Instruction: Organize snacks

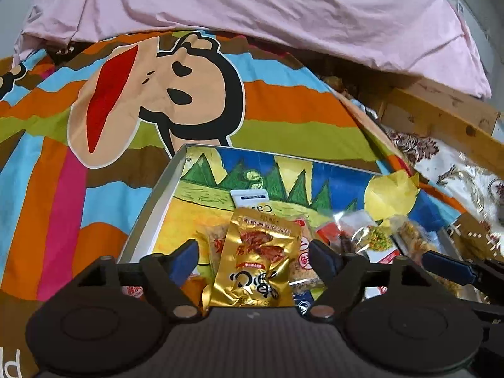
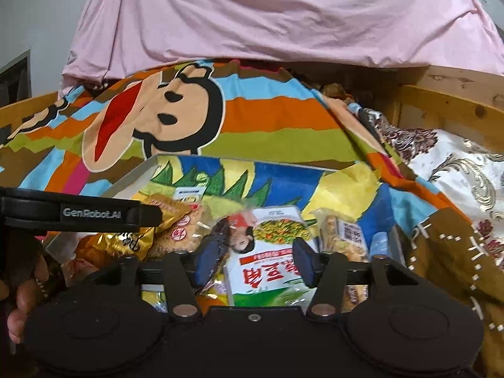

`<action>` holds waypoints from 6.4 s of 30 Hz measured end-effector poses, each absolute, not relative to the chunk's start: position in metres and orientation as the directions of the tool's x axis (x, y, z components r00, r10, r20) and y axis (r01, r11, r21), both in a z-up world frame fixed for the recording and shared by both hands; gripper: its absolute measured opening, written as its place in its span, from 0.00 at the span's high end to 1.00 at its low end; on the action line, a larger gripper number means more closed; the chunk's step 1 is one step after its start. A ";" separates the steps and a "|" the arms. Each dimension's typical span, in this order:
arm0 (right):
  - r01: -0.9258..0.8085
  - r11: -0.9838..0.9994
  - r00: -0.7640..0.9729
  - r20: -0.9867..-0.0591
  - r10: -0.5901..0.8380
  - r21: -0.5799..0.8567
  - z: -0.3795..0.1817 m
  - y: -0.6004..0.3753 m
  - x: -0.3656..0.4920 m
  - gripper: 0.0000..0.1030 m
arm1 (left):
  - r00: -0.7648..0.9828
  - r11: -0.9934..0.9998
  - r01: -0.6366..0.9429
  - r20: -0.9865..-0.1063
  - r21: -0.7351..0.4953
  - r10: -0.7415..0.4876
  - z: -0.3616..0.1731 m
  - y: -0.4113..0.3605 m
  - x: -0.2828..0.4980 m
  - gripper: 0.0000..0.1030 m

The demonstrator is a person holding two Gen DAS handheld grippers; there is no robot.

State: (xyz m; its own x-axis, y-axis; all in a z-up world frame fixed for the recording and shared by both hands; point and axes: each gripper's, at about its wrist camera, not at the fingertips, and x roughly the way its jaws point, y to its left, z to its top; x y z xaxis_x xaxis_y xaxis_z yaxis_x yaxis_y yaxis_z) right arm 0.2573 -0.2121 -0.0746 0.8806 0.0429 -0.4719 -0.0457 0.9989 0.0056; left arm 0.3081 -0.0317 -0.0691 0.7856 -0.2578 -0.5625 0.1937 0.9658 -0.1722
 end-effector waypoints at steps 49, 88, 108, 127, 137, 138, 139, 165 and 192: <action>-0.078 0.995 0.969 -0.232 0.089 0.055 0.025 -0.244 0.009 0.01 | 0.897 0.984 0.171 -0.404 -0.057 -0.179 0.019 0.007 0.059 0.00; -0.124 0.992 0.873 -0.476 0.109 0.001 -0.003 -0.224 -0.022 0.01 | 0.832 0.991 0.135 -0.542 -0.001 -0.114 0.009 0.004 0.011 0.00; -0.112 0.993 0.838 -0.535 0.110 0.030 -0.009 -0.227 -0.010 0.01 | 0.800 0.991 0.135 -0.592 0.012 -0.102 0.005 0.002 0.022 0.00; -0.115 0.991 0.778 -0.614 0.129 0.063 -0.019 -0.225 0.020 0.01 | 0.719 0.989 0.127 -0.681 -0.072 -0.142 -0.002 0.007 0.053 0.00; -0.110 0.991 0.768 -0.627 0.131 0.073 -0.022 -0.226 0.030 0.01 | 0.710 0.989 0.121 -0.689 -0.081 -0.143 -0.002 0.008 0.063 0.00; -0.110 0.991 0.768 -0.626 0.135 0.078 -0.022 -0.227 0.030 0.01 | 0.712 0.989 0.122 -0.687 -0.080 -0.143 -0.002 0.008 0.063 0.00; -0.110 0.990 0.766 -0.627 0.140 0.086 -0.022 -0.228 0.031 0.01 | 0.713 0.989 0.124 -0.686 -0.079 -0.144 -0.001 0.007 0.062 0.00; -0.347 0.899 0.563 -0.707 0.428 0.268 -0.066 -0.219 0.183 0.01 | 0.635 0.967 0.136 -0.730 -0.216 -0.252 -0.038 0.031 0.133 0.00; -0.655 0.712 0.398 -0.684 0.611 0.255 -0.079 -0.186 0.218 0.01 | 0.705 0.966 0.159 -0.662 -0.202 -0.254 -0.053 0.040 0.194 0.00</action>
State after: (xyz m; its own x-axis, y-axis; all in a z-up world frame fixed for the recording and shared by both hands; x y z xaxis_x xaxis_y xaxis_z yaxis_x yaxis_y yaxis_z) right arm 0.2177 -0.1857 -0.0795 0.3980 0.6112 -0.6842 -0.6546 0.7117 0.2550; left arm 0.1937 0.0400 -0.0534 0.7047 -0.2544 -0.6623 0.1591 0.9664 -0.2019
